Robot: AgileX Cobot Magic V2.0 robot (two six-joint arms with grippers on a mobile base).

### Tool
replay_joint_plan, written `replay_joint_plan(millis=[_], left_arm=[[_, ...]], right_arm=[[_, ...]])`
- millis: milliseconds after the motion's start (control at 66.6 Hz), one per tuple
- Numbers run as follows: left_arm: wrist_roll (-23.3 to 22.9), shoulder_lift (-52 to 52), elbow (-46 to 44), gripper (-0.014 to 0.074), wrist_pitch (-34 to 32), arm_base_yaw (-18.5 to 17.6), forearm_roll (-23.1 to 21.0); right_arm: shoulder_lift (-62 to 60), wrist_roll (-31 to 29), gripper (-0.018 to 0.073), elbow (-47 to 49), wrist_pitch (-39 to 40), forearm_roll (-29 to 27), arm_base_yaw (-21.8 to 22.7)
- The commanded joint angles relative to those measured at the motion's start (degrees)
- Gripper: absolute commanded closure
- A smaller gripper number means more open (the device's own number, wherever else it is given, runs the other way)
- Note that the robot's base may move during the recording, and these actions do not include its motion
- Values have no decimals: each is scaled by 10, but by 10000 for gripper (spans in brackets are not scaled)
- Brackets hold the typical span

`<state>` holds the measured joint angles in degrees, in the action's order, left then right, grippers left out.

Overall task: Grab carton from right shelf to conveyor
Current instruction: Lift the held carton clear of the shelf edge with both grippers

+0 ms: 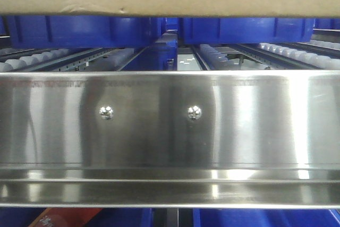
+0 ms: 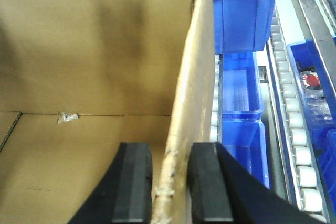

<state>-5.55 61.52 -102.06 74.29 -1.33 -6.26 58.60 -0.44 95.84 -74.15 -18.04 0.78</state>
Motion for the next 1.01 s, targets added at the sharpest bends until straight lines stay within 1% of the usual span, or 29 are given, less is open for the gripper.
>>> replay_joint_plan(millis=[0,991], left_arm=[[5,-12,-10,612,-43,0,-24],[5,-12,-10,612,-43,0,-24]], right_arm=[[-5,4,630,7,42,11,1],[-5,4,630,7,42,11,1]])
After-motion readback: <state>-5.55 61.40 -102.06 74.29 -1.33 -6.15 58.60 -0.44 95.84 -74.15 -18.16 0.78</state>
